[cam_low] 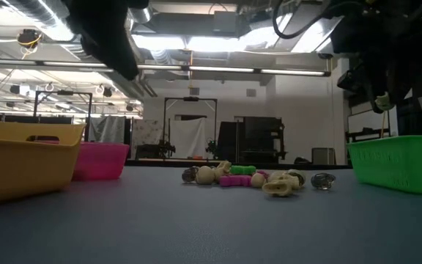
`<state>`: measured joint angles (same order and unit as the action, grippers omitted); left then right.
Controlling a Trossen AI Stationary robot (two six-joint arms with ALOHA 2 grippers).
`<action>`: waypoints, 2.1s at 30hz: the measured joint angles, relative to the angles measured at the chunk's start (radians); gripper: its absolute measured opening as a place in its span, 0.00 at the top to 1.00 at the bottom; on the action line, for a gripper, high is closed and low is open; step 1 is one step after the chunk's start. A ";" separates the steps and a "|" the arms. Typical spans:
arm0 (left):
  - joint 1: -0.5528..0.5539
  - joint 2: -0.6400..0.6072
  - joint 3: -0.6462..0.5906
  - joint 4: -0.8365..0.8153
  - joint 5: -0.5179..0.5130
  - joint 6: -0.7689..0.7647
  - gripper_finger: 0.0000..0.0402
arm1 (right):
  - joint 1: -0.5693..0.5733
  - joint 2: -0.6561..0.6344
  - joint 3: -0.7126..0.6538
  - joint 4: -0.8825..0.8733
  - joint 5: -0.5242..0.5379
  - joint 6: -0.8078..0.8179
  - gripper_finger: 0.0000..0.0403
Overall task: Sort Halloween decoration
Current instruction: Put the white skull into the green bin, then put the black skull toy into the yellow bin
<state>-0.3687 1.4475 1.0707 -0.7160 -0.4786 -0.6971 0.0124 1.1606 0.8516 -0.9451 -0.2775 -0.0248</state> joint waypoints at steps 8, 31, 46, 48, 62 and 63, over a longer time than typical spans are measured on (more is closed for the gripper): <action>0.007 0.003 0.000 0.069 -0.012 -0.001 0.63 | 0.000 0.000 0.000 0.002 0.141 0.055 0.48; 0.155 0.284 0.000 0.462 0.164 0.184 0.63 | 0.000 0.000 0.000 0.144 0.165 0.043 0.42; 0.154 0.421 0.000 0.466 0.208 0.229 0.63 | 0.000 0.000 0.000 0.159 0.164 0.042 0.42; 0.154 0.427 0.000 0.466 0.208 0.237 0.63 | 0.000 0.000 0.000 0.159 0.165 0.042 0.42; 0.154 0.464 0.001 0.478 0.212 0.238 0.63 | 0.000 0.000 0.000 0.165 0.165 0.042 0.42; 0.154 0.464 0.001 0.479 0.212 0.238 0.63 | 0.000 0.000 0.000 0.166 0.165 0.042 0.42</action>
<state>-0.2150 1.9118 1.0714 -0.2375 -0.2665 -0.4595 0.0124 1.1610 0.8513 -0.7795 -0.1123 0.0174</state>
